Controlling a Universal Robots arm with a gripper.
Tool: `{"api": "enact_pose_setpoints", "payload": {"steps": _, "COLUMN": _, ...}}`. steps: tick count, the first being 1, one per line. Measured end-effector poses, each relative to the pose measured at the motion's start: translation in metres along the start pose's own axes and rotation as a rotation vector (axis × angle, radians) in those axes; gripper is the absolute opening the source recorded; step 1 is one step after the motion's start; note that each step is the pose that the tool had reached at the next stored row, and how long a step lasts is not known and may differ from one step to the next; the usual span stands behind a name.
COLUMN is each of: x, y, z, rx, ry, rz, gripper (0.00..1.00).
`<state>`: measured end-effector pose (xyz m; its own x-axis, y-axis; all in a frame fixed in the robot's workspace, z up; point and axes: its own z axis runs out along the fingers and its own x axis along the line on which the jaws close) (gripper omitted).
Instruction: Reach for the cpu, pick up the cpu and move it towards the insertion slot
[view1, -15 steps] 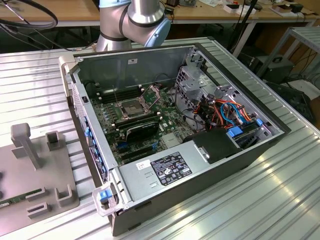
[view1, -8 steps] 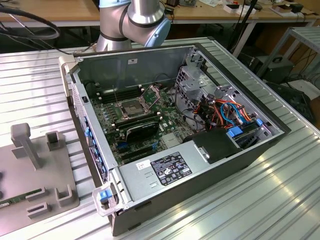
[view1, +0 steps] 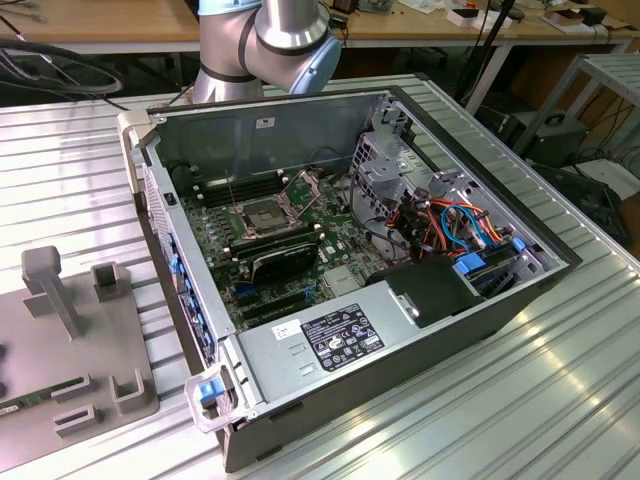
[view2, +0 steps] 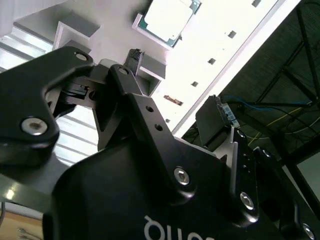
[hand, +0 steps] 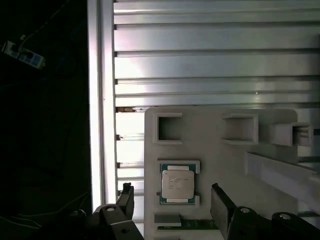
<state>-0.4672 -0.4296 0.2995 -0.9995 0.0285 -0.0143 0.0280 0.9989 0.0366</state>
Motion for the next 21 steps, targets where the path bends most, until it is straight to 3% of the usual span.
{"api": "enact_pose_setpoints", "payload": {"steps": 14, "x": -0.0034, "y": -0.0151, "z": 0.0319, "rx": 0.0000, "ry": -0.0001, "rz": 0.000, "gripper": 0.72}}
{"api": "enact_pose_setpoints", "payload": {"steps": 19, "x": -0.0061, "y": -0.0164, "z": 0.0452, "rx": 0.0001, "ry": 0.0038, "rz": 0.000, "gripper": 0.72}}
{"api": "enact_pose_setpoints", "payload": {"steps": 21, "x": -0.0064, "y": -0.0164, "z": 0.0476, "rx": 0.0001, "ry": 0.0042, "rz": 0.001, "gripper": 0.72}}
